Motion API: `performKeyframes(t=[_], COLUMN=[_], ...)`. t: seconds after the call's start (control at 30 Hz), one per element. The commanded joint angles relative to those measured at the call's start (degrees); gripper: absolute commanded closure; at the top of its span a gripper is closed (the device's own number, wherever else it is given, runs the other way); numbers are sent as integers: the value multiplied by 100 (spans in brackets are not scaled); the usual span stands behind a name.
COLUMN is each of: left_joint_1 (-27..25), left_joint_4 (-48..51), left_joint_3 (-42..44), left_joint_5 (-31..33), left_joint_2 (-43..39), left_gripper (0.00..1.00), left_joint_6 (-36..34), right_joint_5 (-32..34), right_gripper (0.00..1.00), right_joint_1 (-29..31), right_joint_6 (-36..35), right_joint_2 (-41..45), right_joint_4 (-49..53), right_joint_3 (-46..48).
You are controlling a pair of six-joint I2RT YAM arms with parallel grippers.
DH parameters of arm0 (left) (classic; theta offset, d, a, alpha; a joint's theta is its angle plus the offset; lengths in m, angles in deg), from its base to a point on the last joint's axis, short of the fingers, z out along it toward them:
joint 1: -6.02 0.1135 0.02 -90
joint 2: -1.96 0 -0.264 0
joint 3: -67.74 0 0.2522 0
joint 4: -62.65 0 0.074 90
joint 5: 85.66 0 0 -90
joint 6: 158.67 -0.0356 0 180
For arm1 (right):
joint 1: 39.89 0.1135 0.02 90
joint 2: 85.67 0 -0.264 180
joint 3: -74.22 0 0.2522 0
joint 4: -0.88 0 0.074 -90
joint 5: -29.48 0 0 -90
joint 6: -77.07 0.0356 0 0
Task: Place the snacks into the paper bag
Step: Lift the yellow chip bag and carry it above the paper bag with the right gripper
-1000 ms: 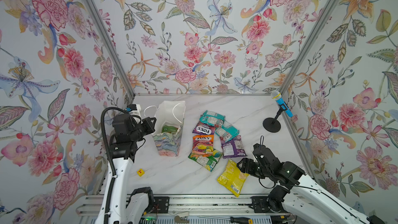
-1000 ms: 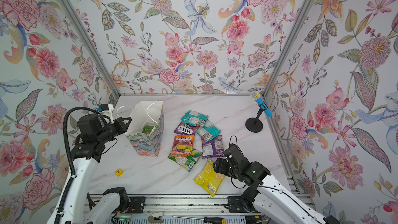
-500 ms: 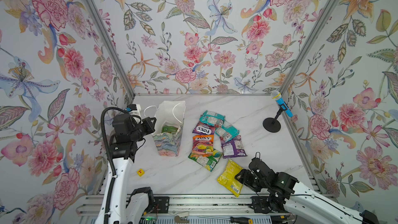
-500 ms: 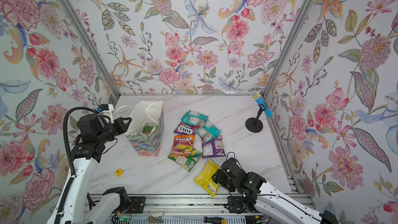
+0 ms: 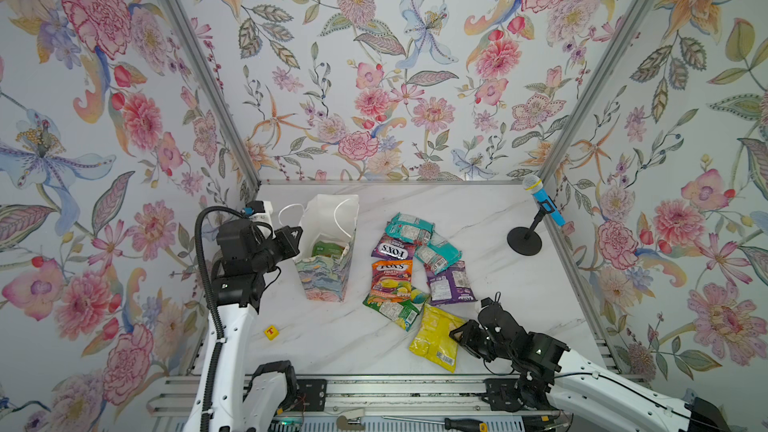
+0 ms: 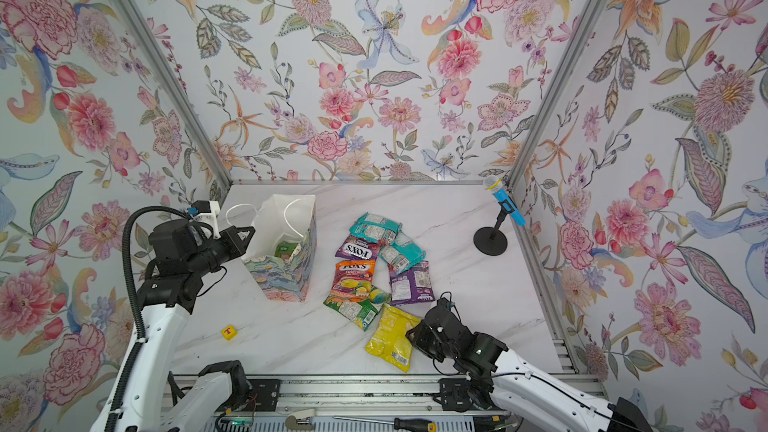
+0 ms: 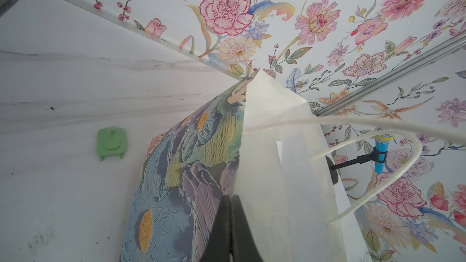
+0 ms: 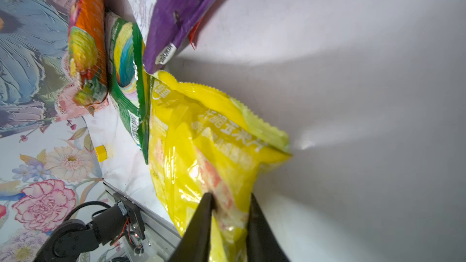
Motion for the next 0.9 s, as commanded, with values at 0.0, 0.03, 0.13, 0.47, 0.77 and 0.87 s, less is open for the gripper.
performKeyframes(t=[0.0, 0.03, 0.13, 0.47, 0.77, 0.87], left_joint_1=[-36, -35, -42, -35, -37, -35], left_joint_4=[-100, -103, -111, -120, -147, -153], left_joint_3=[-18, -16, -16, 11, 55, 64], left_joint_5=[-107, -107, -116, -115, -108, -116], left_joint_2=[-102, -102, -101, -127, -162, -155], left_gripper=[100, 100, 100, 100, 100, 100], left_joint_6=[-15, -10, -6, -15, -15, -11], right_joint_5=[288, 316, 345, 684, 927, 1036], right_gripper=[87, 91, 98, 100, 100, 100], right_joint_1=[41, 40, 37, 155, 268, 261], right_joint_6=[-198, -239, -424, -1627, -2880, -3328], right_joint_2=[-67, -99, -232, -1027, -1913, -2255], right_joint_4=[-144, -147, -115, 584, 916, 954], right_joint_3=[-214, -258, -478, -2208, -4020, -4580])
